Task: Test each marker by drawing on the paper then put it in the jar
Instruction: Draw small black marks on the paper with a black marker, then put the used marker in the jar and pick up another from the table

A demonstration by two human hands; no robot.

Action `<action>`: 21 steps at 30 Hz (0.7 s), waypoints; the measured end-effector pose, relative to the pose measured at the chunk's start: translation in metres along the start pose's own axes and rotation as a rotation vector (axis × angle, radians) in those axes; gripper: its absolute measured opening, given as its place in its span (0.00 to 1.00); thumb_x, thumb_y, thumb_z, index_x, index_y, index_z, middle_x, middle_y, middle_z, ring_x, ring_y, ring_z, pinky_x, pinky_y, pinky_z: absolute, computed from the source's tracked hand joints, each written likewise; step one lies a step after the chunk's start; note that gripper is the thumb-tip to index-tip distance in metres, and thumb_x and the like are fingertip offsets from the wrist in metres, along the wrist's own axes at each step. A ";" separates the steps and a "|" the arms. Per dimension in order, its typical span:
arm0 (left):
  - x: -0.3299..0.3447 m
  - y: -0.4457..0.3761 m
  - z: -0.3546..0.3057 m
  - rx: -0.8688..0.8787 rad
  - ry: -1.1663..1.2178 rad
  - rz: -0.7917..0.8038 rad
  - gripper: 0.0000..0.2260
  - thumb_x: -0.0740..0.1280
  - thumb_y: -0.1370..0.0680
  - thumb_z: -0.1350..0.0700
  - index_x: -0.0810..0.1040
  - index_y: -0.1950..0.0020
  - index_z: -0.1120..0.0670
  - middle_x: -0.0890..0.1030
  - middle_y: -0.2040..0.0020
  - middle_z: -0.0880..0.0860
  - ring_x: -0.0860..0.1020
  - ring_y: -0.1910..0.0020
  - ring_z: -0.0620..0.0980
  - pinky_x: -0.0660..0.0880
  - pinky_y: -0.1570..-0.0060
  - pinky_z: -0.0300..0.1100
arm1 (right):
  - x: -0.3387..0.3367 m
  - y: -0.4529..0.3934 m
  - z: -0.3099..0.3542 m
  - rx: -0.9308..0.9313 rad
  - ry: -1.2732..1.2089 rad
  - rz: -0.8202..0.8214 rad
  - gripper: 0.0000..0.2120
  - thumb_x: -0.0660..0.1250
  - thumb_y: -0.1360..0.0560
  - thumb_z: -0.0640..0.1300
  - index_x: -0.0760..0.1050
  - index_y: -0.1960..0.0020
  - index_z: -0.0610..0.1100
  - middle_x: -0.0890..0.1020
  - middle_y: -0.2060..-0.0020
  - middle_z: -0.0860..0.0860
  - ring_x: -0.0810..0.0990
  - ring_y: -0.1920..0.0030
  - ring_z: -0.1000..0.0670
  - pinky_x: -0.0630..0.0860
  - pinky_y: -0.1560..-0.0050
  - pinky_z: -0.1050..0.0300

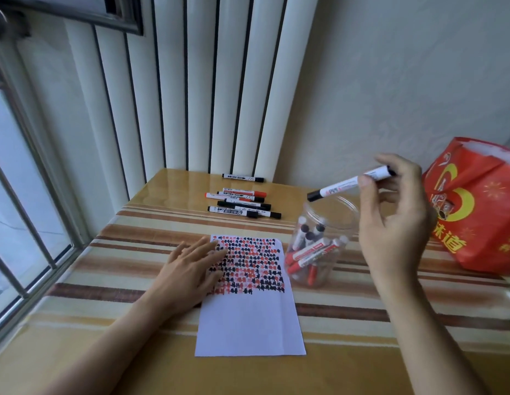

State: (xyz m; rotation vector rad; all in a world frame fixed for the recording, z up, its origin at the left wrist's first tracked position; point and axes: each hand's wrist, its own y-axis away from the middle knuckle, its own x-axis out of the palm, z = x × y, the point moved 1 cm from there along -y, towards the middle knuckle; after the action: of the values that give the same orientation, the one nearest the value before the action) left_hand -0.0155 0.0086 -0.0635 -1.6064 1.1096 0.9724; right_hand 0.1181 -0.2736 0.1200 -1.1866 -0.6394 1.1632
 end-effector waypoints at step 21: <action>0.005 -0.002 0.003 -0.029 0.092 -0.015 0.26 0.47 0.21 0.34 0.65 0.24 0.37 0.64 0.22 0.41 0.55 0.21 0.41 0.48 0.22 0.50 | 0.069 0.048 0.031 -0.160 0.057 0.342 0.07 0.64 0.19 0.36 0.81 0.51 0.38 0.82 0.53 0.46 0.79 0.52 0.46 0.76 0.51 0.53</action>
State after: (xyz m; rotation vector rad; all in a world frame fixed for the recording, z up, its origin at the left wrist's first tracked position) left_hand -0.0127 0.0107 -0.0685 -1.6952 1.1479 0.9165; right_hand 0.0968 -0.2012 0.0722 -1.5016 -0.5042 1.3760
